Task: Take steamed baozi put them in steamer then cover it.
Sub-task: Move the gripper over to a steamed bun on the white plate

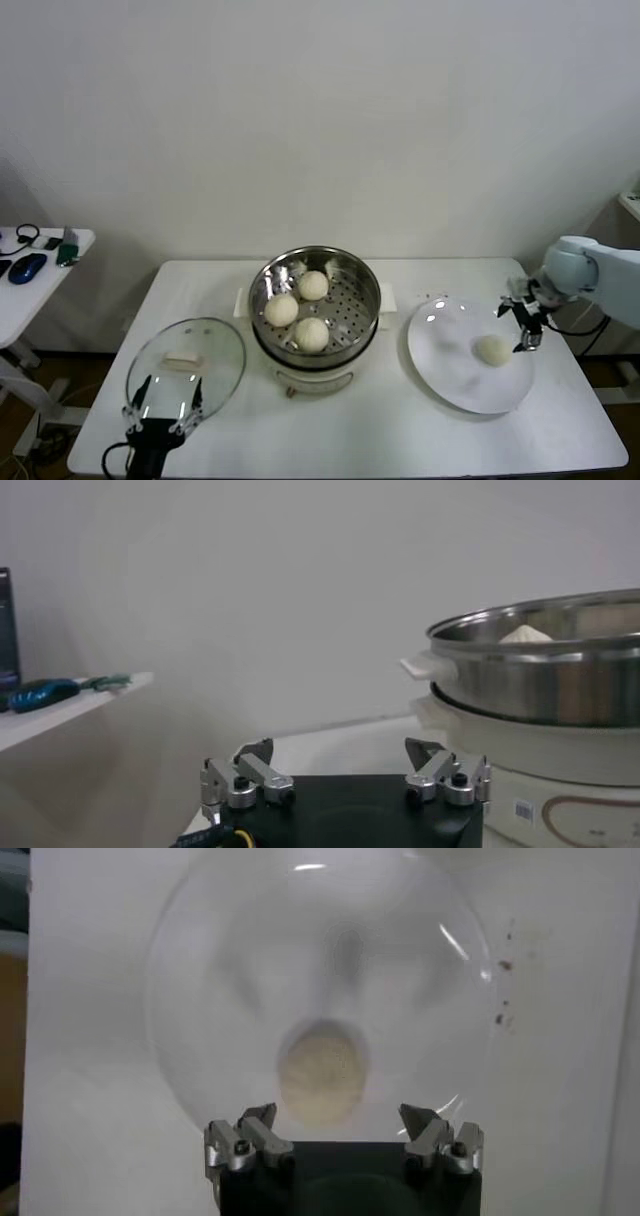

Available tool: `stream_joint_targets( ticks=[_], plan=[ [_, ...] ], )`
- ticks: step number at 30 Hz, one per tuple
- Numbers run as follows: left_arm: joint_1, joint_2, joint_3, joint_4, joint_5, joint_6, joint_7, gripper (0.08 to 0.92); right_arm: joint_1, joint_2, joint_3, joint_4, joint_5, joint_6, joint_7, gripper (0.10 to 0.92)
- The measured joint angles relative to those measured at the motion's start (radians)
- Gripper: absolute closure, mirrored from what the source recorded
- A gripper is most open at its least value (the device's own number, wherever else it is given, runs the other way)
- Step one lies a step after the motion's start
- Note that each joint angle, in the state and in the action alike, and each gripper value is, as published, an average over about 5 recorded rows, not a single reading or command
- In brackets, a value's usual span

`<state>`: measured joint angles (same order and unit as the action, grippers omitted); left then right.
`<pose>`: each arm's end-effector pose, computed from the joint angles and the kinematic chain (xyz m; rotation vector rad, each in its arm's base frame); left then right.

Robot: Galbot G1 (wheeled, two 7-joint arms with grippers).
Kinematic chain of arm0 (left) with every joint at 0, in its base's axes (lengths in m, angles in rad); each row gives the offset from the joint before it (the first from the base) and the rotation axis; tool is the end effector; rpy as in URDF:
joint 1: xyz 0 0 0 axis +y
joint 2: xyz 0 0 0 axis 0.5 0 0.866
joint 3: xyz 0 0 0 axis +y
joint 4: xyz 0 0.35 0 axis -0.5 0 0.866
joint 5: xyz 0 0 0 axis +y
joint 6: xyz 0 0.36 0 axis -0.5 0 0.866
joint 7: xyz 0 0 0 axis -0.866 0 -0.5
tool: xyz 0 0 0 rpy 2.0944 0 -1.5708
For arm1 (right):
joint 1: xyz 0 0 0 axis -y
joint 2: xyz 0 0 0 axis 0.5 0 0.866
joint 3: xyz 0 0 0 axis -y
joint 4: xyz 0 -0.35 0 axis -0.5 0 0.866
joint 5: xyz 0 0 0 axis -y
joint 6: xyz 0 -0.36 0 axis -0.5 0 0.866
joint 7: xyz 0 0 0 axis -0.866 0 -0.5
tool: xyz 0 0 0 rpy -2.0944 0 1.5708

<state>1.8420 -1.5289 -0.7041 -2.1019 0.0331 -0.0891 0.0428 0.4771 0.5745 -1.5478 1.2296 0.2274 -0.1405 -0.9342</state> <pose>0.0960 0.0627 -0.3336 0.0918 -2.9524 -0.2643 0.4974 -0.2332 -0.1861 1.1709 -1.2615 1.3396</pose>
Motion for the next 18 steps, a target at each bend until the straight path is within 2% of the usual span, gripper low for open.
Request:
stream_joint_targets(
  ticks=[12,18],
  plan=[
    [0.003,-0.006,-0.001,0.009,0.007,-0.001,-0.001,0.177,-0.165,0.060,0.117,-0.108,-0.039,-0.005,0.003,0.203],
    [0.000,-0.006,0.004,0.013,0.010,0.000,-0.002,0.177,-0.202,0.077,0.148,-0.135,-0.046,-0.007,0.014,0.268]
  ],
)
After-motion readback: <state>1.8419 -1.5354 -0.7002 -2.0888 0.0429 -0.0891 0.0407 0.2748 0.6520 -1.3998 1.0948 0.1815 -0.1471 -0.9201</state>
